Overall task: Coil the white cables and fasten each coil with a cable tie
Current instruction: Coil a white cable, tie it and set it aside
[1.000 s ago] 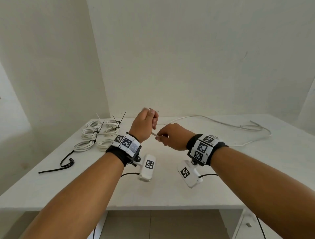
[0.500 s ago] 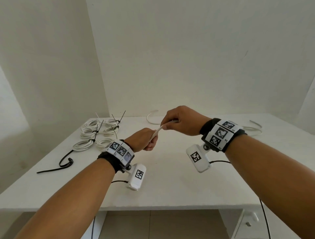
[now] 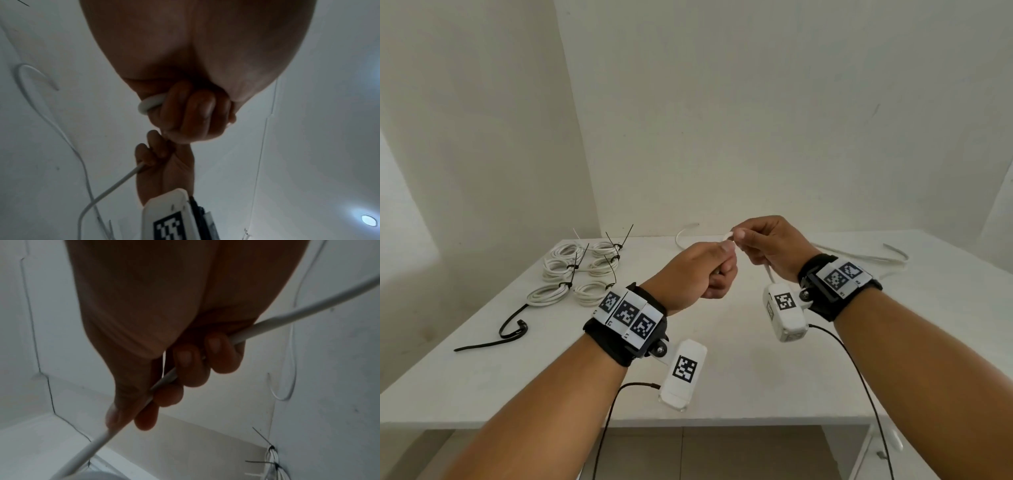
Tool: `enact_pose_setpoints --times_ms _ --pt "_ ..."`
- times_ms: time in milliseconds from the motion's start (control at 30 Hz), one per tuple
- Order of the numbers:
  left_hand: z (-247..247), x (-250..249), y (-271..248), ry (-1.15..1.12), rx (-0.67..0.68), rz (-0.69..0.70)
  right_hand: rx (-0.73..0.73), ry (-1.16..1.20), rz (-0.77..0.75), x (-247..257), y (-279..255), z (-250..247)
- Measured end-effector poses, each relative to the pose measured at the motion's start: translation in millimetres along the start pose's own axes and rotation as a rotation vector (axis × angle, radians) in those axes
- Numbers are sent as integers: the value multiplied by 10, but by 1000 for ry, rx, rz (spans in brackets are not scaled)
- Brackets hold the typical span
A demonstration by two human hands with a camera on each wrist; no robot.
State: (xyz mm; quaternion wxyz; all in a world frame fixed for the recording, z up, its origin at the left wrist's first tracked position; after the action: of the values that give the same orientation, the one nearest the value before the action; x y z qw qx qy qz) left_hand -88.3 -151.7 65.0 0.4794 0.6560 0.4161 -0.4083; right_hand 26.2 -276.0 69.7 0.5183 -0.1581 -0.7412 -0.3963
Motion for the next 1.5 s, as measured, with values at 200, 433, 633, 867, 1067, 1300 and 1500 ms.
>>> enact_pose_setpoints --times_ms 200,433,633,867,1067,1300,1500 --pt "-13 -189 53 -142 50 148 55 85 110 -202 -143 247" --pt "-324 -61 195 23 -297 142 208 -460 190 -253 -285 536" --pt "-457 270 217 610 -378 15 252 -956 50 -125 -231 530" --pt "-453 454 175 680 -135 -176 229 -927 -79 181 -150 376" --pt "-303 378 105 93 -120 -239 126 -679 -133 338 -102 228" --pt "-201 273 85 -81 -76 -156 16 -500 -169 317 -50 87" --pt "-125 104 33 -164 2 -106 0 -176 -157 250 -6 62"
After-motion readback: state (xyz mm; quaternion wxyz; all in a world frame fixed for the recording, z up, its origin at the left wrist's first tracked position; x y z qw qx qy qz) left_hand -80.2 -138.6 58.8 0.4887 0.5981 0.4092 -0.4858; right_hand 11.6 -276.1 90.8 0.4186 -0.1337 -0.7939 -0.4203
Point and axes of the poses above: each hand's wrist, its own y-axis towards the middle knuckle, its own z-axis out of the palm, x = y × z, the point moved 3 cm from there along y, towards the middle knuckle, and after that the axes turned 2 degrees about -x, right-handed, at the moved point
